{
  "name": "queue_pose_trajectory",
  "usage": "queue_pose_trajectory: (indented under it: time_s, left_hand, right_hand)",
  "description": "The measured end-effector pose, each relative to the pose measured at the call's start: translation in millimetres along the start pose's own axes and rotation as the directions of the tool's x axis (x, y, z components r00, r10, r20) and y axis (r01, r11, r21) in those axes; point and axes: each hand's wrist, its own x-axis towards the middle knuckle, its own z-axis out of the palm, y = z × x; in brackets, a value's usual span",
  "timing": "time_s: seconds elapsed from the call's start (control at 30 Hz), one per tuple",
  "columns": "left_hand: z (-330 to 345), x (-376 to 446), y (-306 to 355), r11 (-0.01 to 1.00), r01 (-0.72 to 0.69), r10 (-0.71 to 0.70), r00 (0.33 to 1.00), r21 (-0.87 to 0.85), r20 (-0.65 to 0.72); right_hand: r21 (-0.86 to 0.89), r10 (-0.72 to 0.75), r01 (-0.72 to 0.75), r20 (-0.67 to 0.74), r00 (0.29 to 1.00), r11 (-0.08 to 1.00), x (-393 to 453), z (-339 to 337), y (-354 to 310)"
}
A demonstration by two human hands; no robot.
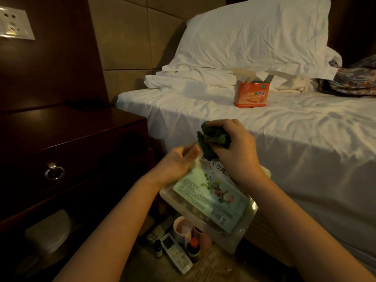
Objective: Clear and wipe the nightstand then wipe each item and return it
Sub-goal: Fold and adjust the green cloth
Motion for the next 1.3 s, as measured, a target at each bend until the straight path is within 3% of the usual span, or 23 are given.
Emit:
queue_pose_trajectory:
  time_s: [0.13,0.23,0.37,0.47,0.57,0.73,0.83,0.93,1.07,1.17,1.3]
  left_hand:
    - [3,-2,-5,0.998,0.016,-0.016,1.0,0.055,-0.003]
    - [4,2,-5,0.991,0.036,-0.051,0.992,-0.126,-0.112]
    - [-1,9,-11,0.925,-0.018,-0.098,0.954,-0.38,-0.282]
    - [-10,9,-10,0.855,0.008,-0.184,0.939,-0.518,-0.289]
    - [-11,9,-10,0.812,0.025,-0.187,0.958,-0.583,-0.219]
    - [1,6,-11,0.893,0.01,-0.121,0.968,-0.45,-0.219]
    - [5,3,-11,0.902,-0.015,-0.086,0.973,-0.43,-0.215]
    - [10,4,-17,0.96,0.014,-0.095,0.956,-0.278,-0.279]
    - [5,3,-25,0.997,0.07,-0.081,0.911,-0.042,-0.405]
    - [-3,2,-29,0.995,0.099,-0.082,0.894,0.016,-0.44]
    - [-6,4,-32,0.995,0.087,-0.06,0.89,0.039,-0.452]
  right_hand:
    - [0.04,0.086,-0.086,0.003,0.996,0.995,-9,-3,-9]
    - [0.062,0.061,-0.065,0.062,0.996,0.996,-15,-4,-14]
    - [0.145,-0.067,0.032,0.249,0.966,0.989,-31,9,-23]
    - [0.093,-0.17,0.147,0.339,0.925,0.985,-39,22,-25]
    - [0.057,-0.205,0.197,0.261,0.943,0.979,-34,23,-22]
    - [0.15,-0.018,0.02,-0.015,1.0,0.988,-12,19,-24]
    - [0.223,0.155,-0.136,-0.068,0.986,0.965,0,16,-15]
    - [0.196,0.223,-0.215,-0.016,0.975,0.957,0,22,-2]
    - [0.131,0.179,-0.194,0.116,0.977,0.972,-5,29,0]
    - [0.076,0.185,-0.195,0.125,0.975,0.978,-9,30,-9]
    - [-0.126,0.323,-0.306,0.159,0.933,0.944,-7,29,-8]
